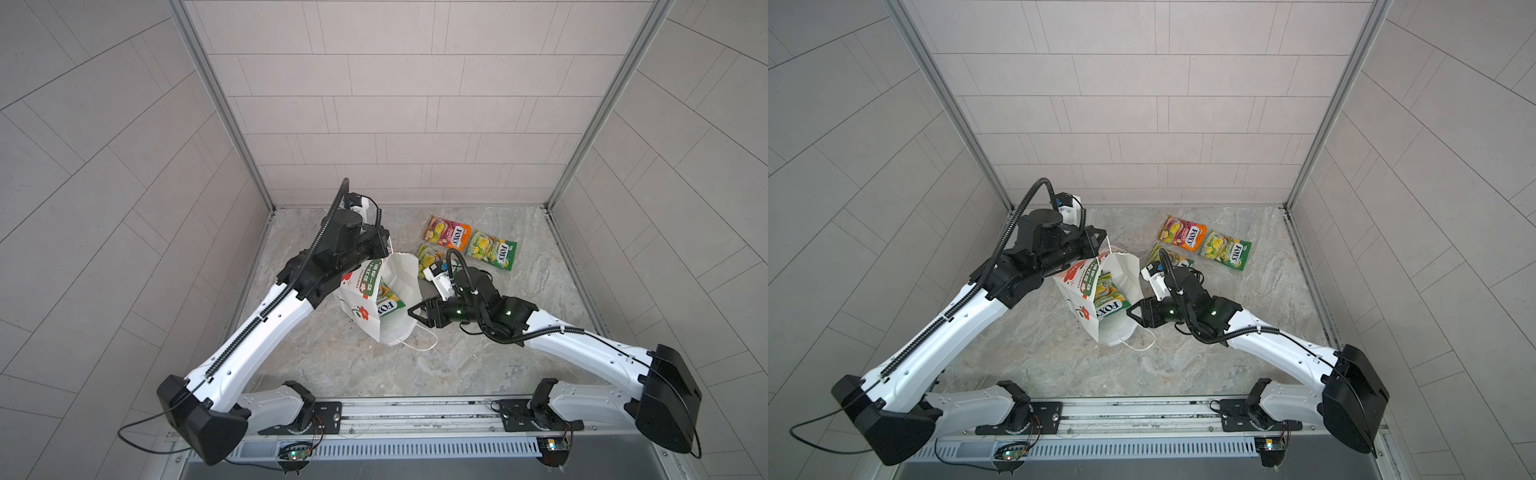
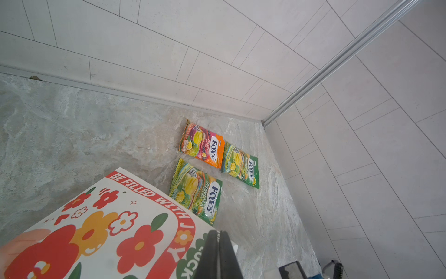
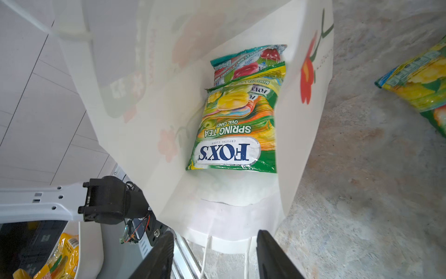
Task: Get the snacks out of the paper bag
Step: 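Move the open right gripper back over the bag and lower it inside, then reach the right gripper down and pinch the last green FOX'S pack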
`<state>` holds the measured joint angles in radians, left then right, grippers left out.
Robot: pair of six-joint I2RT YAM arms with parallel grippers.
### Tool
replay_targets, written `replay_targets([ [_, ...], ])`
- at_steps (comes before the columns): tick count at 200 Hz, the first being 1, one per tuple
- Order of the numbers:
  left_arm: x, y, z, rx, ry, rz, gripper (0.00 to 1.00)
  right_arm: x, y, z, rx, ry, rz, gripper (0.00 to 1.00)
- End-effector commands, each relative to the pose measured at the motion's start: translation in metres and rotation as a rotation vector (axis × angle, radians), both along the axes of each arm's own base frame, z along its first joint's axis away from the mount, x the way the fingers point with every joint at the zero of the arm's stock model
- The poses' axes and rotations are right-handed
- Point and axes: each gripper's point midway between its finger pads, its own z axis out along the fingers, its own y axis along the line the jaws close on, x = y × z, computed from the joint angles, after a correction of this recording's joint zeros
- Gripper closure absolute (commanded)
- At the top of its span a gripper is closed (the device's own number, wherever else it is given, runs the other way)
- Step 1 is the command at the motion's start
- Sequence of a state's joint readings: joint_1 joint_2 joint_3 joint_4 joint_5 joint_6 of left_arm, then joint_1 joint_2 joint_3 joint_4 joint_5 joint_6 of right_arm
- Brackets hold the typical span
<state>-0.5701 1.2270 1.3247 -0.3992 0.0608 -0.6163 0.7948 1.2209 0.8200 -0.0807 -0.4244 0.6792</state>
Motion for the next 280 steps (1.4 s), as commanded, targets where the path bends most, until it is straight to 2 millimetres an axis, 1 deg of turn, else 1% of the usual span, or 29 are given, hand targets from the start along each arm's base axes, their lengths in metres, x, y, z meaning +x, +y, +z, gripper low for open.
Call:
replay_targets([
  [1, 0.012, 0.004, 0.02, -0.058, -0.075, 0.062, 1.0, 0.016, 0.011, 0.018, 0.083, -0.002, -0.097, 0.45],
  [30, 0.017, 0.005, 0.027, -0.073, -0.106, 0.084, 1.0, 0.013, 0.025, 0.021, 0.089, 0.01, -0.094, 0.46],
  [62, 0.021, 0.003, 0.026, -0.072, -0.112, 0.083, 1.0, 0.013, 0.036, 0.017, 0.07, 0.041, -0.091, 0.46],
  [79, 0.02, 0.0, 0.025, -0.074, -0.108, 0.07, 1.0, 0.014, 0.038, 0.016, 0.046, 0.03, -0.1, 0.46],
  [92, 0.019, -0.001, 0.025, -0.078, -0.108, 0.065, 1.0, 0.015, 0.039, 0.011, 0.028, 0.031, -0.105, 0.46],
  [113, 0.017, -0.004, 0.028, -0.08, -0.114, 0.042, 1.0, 0.017, 0.042, -0.007, -0.026, 0.079, -0.111, 0.47],
  [128, 0.014, -0.005, 0.03, -0.079, -0.118, 0.026, 1.0, 0.019, 0.037, -0.028, -0.107, 0.107, -0.133, 0.48],
  [145, 0.011, -0.005, 0.03, -0.068, -0.118, 0.009, 1.0, 0.024, 0.028, -0.044, -0.179, 0.093, -0.161, 0.49],
  [161, 0.007, -0.005, 0.03, -0.055, -0.113, -0.006, 1.0, 0.032, 0.016, -0.051, -0.246, 0.041, -0.185, 0.49],
  [180, 0.002, -0.003, 0.028, -0.041, -0.106, -0.017, 1.0, 0.047, -0.001, -0.056, -0.32, 0.001, -0.231, 0.5],
  [195, -0.001, -0.001, 0.027, -0.03, -0.103, -0.022, 1.0, 0.059, -0.015, -0.062, -0.379, -0.001, -0.26, 0.51],
  [214, -0.004, -0.002, 0.027, -0.028, -0.1, -0.035, 1.0, 0.071, -0.027, -0.069, -0.421, 0.011, -0.281, 0.51],
  [226, -0.005, -0.003, 0.026, -0.025, -0.095, -0.043, 1.0, 0.073, -0.029, -0.069, -0.411, 0.056, -0.285, 0.51],
  [236, -0.006, -0.004, 0.024, -0.021, -0.092, -0.052, 1.0, 0.072, -0.026, -0.064, -0.392, 0.079, -0.262, 0.51],
  [280, -0.004, -0.006, 0.018, -0.016, -0.078, -0.057, 1.0, 0.051, 0.008, -0.03, -0.214, 0.141, -0.169, 0.51],
])
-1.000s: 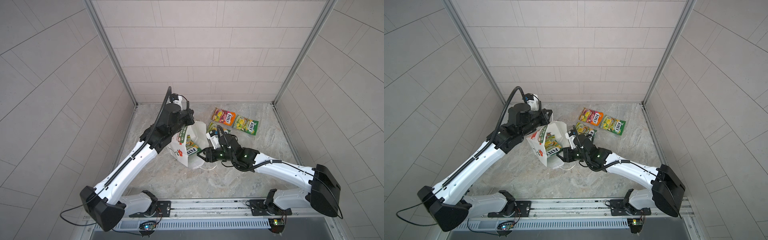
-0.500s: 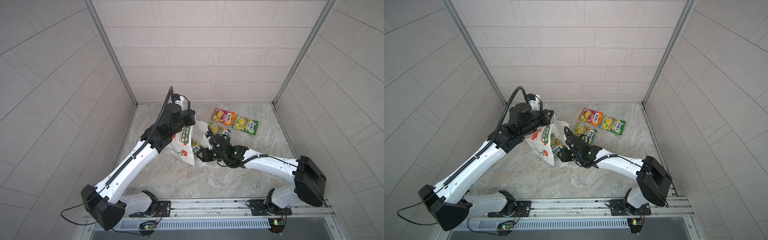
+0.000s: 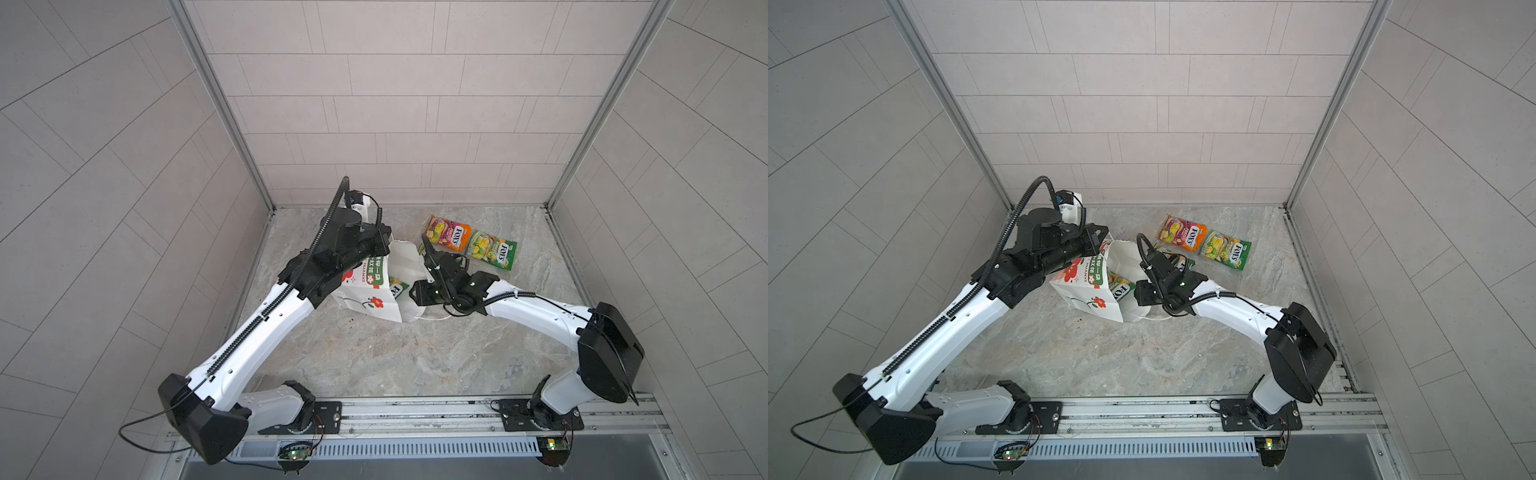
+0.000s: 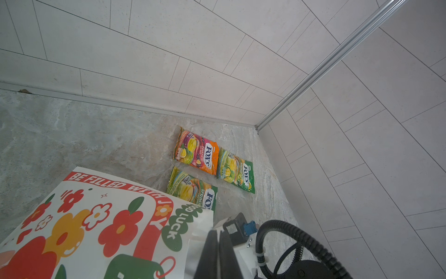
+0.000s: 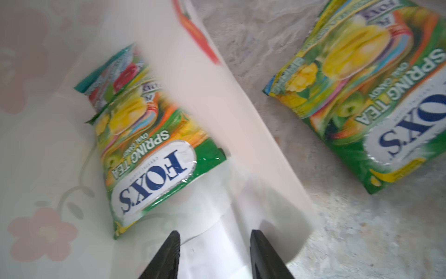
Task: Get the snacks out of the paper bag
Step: 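Reach the right gripper down and pinch the last green FOX'S pack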
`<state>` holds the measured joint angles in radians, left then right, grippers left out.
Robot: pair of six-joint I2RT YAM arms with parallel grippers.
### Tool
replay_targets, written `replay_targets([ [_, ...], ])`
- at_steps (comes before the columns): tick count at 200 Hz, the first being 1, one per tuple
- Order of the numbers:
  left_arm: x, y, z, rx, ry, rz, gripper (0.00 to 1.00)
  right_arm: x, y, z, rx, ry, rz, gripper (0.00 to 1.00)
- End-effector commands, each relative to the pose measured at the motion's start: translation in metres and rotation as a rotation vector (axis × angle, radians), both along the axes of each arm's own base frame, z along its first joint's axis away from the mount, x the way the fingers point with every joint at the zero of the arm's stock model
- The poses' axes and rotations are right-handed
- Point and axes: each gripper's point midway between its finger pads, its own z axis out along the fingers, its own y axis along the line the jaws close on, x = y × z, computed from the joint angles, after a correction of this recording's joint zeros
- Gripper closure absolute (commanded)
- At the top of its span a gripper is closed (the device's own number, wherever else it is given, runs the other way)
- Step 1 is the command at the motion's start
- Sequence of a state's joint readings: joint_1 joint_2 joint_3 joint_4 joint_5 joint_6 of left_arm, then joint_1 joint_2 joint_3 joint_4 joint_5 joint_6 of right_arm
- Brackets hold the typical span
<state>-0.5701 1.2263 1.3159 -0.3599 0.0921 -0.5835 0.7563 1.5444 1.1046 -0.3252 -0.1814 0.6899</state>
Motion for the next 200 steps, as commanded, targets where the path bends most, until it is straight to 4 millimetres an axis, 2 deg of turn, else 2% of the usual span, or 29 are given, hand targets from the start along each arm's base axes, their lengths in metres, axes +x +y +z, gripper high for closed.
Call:
replay_targets([
  [1, -0.004, 0.0, 0.013, -0.015, -0.041, -0.017, 1.0, -0.021, 0.018, 0.021, 0.103, 0.042, 0.05, 0.51],
  [23, -0.003, -0.001, 0.012, -0.018, -0.038, -0.017, 1.0, -0.028, 0.03, 0.026, 0.168, 0.053, 0.045, 0.51],
  [65, -0.002, -0.003, 0.011, -0.022, -0.036, -0.022, 1.0, -0.029, 0.042, 0.012, 0.163, 0.077, 0.034, 0.54],
  [105, -0.003, -0.003, 0.012, -0.024, -0.037, -0.026, 1.0, -0.015, 0.043, 0.0, 0.144, 0.089, -0.047, 0.54],
  [126, -0.003, -0.003, 0.012, -0.024, -0.037, -0.026, 1.0, -0.007, 0.042, -0.004, 0.16, 0.1, -0.118, 0.48],
  [171, -0.005, -0.005, 0.011, -0.021, -0.035, -0.038, 1.0, 0.005, 0.06, -0.005, 0.241, 0.123, -0.159, 0.43],
  [200, -0.006, -0.005, 0.011, -0.02, -0.032, -0.041, 1.0, 0.014, 0.062, -0.011, 0.265, 0.139, -0.223, 0.43],
])
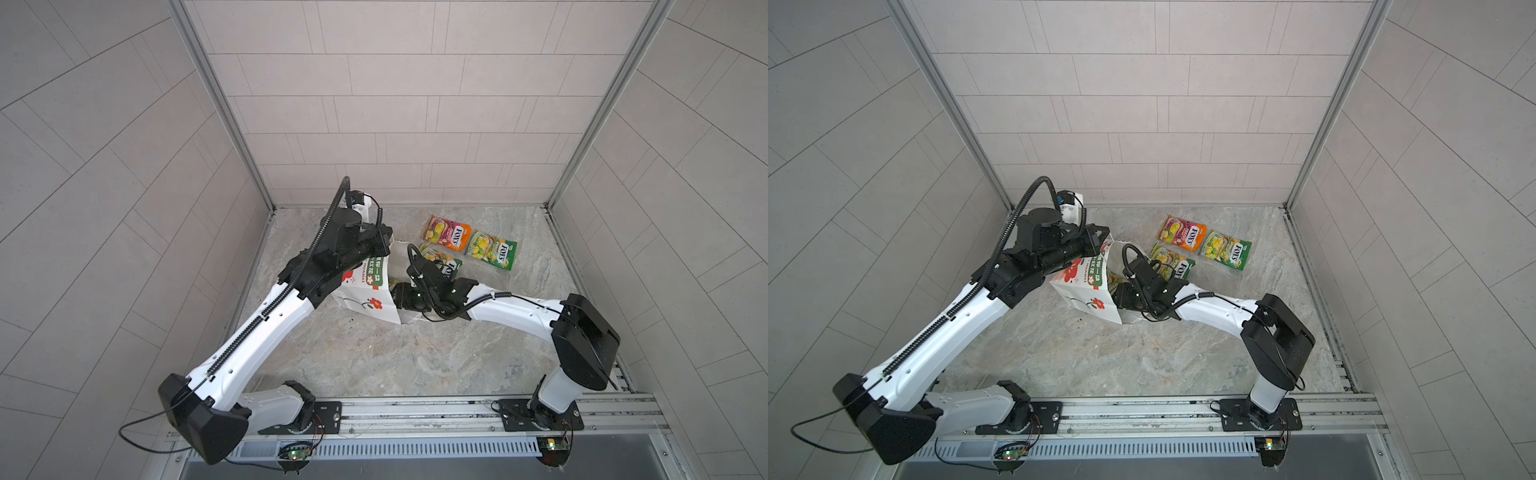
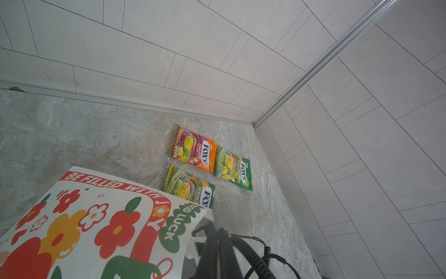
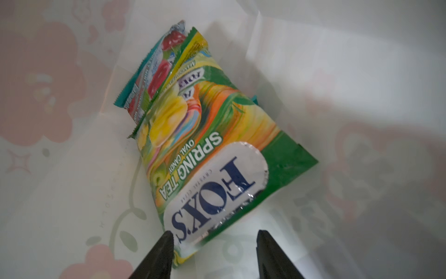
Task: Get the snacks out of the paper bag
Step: 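Reach the right gripper down and pinch the last green FOX'S pack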
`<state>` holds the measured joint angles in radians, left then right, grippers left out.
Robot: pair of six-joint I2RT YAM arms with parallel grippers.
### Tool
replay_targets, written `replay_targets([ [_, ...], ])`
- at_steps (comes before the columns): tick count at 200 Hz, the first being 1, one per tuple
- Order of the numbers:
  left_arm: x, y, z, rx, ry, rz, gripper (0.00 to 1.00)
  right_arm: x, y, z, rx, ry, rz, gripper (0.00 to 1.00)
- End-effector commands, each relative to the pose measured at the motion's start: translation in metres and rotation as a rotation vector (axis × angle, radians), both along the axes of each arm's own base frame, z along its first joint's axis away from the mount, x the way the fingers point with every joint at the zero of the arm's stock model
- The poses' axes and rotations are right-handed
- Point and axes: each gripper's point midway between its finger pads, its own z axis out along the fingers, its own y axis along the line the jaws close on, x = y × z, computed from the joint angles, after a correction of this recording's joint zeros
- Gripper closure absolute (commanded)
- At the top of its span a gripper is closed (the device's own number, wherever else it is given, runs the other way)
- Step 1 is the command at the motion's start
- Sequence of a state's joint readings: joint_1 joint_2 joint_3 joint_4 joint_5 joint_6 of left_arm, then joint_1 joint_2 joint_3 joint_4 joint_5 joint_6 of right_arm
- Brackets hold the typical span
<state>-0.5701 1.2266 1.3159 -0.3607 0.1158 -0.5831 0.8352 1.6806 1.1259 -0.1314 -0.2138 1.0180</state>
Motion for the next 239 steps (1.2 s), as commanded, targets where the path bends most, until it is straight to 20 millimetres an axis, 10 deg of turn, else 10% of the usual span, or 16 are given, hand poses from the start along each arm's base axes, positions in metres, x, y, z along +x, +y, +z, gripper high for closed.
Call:
replay_targets([
  [1, -0.003, -0.001, 0.011, -0.014, -0.037, -0.019, 1.0, 0.015, 0.004, 0.004, 0.048, 0.004, -0.093, 0.43],
  [117, -0.006, 0.0, 0.01, -0.007, -0.036, -0.026, 1.0, 0.041, -0.003, -0.019, 0.039, 0.029, -0.263, 0.44],
  [182, -0.01, 0.006, 0.007, 0.019, -0.036, -0.015, 1.0, 0.047, -0.014, 0.001, 0.029, -0.059, -0.249, 0.95],
  [239, -0.012, 0.012, -0.001, 0.062, -0.025, -0.002, 1.0, 0.039, -0.029, 0.033, -0.016, -0.156, -0.186, 1.0],
])
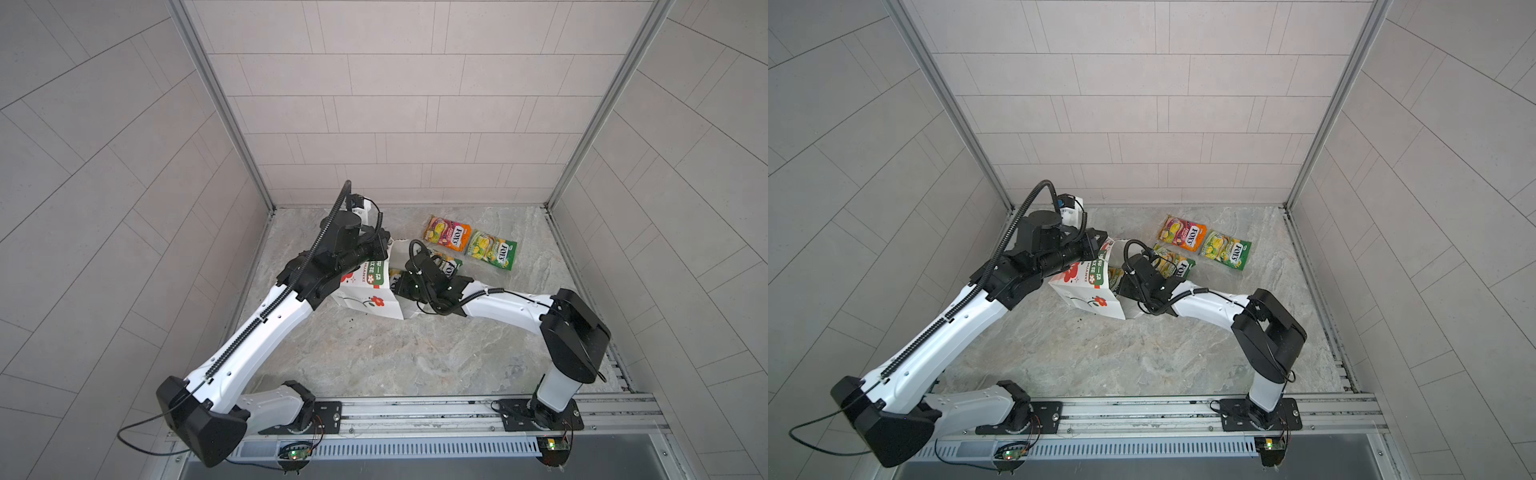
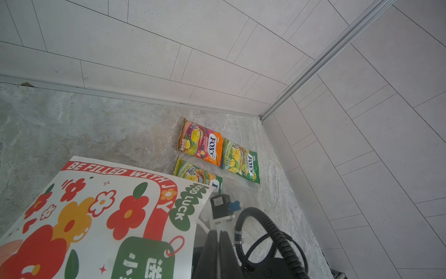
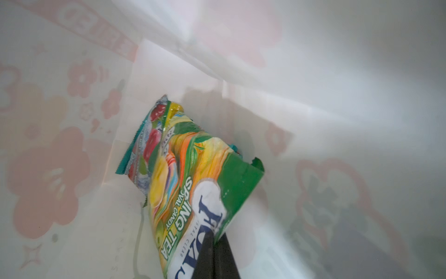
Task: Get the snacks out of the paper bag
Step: 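Reach the right gripper down and pinch the last green FOX'S pack, then lift the green pack up out of the bag with the right gripper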
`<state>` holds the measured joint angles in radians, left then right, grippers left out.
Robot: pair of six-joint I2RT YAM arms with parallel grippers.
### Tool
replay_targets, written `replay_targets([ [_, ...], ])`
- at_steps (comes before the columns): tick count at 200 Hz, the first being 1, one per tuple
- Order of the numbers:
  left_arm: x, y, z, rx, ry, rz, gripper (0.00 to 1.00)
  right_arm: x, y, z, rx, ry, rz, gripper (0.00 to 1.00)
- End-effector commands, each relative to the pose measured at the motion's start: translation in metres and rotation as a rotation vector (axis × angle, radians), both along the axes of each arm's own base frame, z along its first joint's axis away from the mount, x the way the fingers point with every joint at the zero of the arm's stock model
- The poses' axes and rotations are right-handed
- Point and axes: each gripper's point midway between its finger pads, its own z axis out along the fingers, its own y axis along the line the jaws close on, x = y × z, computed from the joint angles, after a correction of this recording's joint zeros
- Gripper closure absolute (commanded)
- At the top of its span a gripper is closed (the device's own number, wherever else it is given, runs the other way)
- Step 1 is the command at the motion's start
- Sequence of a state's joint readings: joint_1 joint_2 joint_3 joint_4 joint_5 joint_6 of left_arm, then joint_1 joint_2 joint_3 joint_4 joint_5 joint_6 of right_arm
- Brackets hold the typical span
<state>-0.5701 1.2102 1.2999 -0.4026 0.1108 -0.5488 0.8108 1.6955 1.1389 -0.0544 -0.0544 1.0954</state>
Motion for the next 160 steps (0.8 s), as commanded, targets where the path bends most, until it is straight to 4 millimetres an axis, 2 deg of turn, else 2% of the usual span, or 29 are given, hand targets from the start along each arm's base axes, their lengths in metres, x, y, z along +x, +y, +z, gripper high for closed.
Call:
replay_targets([
  [1, -0.006, 0.007, 0.01, 0.011, -0.042, 0.005, 1.0, -0.001, -0.016, 0.022, -0.044, -0.067, 0.006, 1.0],
  [55, -0.01, 0.011, 0.007, 0.045, -0.042, 0.002, 1.0, -0.014, -0.033, 0.065, -0.062, -0.166, 0.085, 1.0],
  [89, -0.01, 0.012, 0.004, 0.051, -0.037, 0.004, 1.0, -0.022, -0.045, 0.083, -0.046, -0.218, 0.107, 1.0],
  [160, -0.007, 0.012, -0.003, 0.055, -0.017, 0.013, 1.0, -0.05, -0.049, 0.134, 0.06, -0.289, 0.238, 1.0],
])
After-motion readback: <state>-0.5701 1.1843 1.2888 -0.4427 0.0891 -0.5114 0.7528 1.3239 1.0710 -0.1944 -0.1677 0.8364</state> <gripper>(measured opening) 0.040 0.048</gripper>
